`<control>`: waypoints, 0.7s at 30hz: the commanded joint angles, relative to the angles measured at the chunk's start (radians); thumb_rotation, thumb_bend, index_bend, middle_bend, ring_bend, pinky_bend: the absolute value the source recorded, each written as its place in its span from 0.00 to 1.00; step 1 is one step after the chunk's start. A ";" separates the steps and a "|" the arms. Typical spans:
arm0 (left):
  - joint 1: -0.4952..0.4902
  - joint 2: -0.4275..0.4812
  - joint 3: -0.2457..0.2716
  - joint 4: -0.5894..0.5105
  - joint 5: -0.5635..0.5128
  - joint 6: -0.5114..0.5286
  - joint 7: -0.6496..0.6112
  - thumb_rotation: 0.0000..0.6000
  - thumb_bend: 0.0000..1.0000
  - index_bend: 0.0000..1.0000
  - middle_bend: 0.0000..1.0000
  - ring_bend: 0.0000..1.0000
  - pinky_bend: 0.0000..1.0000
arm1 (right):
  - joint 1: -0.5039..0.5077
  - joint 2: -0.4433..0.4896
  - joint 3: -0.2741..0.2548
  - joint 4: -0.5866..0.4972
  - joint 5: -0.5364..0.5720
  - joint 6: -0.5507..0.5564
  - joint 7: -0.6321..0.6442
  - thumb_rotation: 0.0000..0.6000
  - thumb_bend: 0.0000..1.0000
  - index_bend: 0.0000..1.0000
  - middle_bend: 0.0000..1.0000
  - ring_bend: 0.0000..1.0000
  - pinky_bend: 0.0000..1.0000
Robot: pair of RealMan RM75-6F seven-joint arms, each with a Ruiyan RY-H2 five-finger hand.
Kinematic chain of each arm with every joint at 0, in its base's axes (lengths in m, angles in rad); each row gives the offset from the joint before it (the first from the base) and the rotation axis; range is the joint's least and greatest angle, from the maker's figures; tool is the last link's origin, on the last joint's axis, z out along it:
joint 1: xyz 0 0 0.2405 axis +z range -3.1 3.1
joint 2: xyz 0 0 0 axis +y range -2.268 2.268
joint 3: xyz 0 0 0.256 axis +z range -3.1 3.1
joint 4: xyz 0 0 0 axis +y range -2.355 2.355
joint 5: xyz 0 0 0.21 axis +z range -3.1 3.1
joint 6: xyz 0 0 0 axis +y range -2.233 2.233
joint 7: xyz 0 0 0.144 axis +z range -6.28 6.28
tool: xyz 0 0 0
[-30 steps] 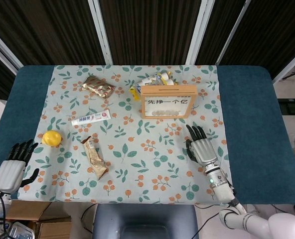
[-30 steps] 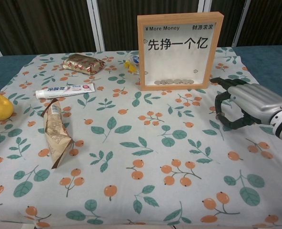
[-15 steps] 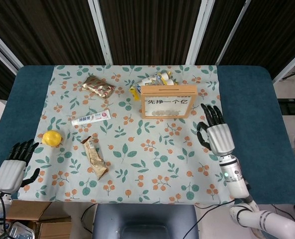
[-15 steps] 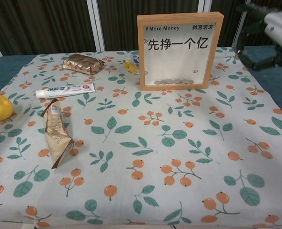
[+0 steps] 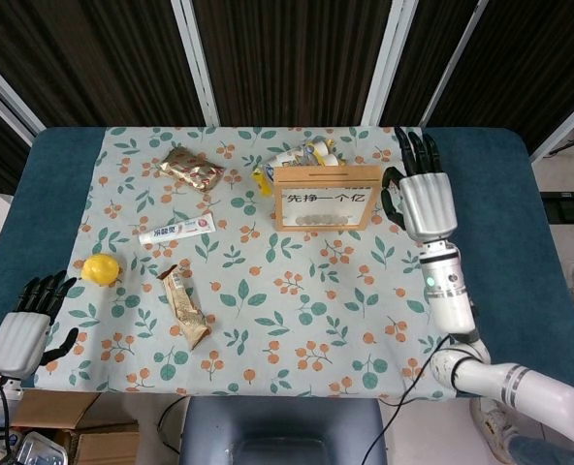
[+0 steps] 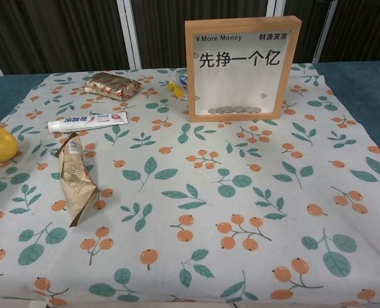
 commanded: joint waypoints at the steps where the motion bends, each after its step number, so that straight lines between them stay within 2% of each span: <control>1: 0.001 0.001 -0.001 -0.002 -0.003 0.000 0.002 1.00 0.38 0.00 0.00 0.00 0.00 | 0.093 -0.015 0.047 0.013 0.112 -0.070 -0.115 1.00 0.62 0.71 0.13 0.00 0.00; 8: 0.007 0.006 0.000 -0.002 -0.004 0.006 -0.004 1.00 0.38 0.00 0.00 0.00 0.00 | 0.215 -0.074 0.068 0.122 0.277 -0.124 -0.243 1.00 0.62 0.71 0.13 0.00 0.00; 21: 0.012 0.002 0.000 0.026 -0.013 0.002 -0.040 1.00 0.38 0.00 0.00 0.00 0.00 | 0.311 -0.110 0.049 0.150 0.439 -0.115 -0.338 1.00 0.62 0.71 0.13 0.00 0.00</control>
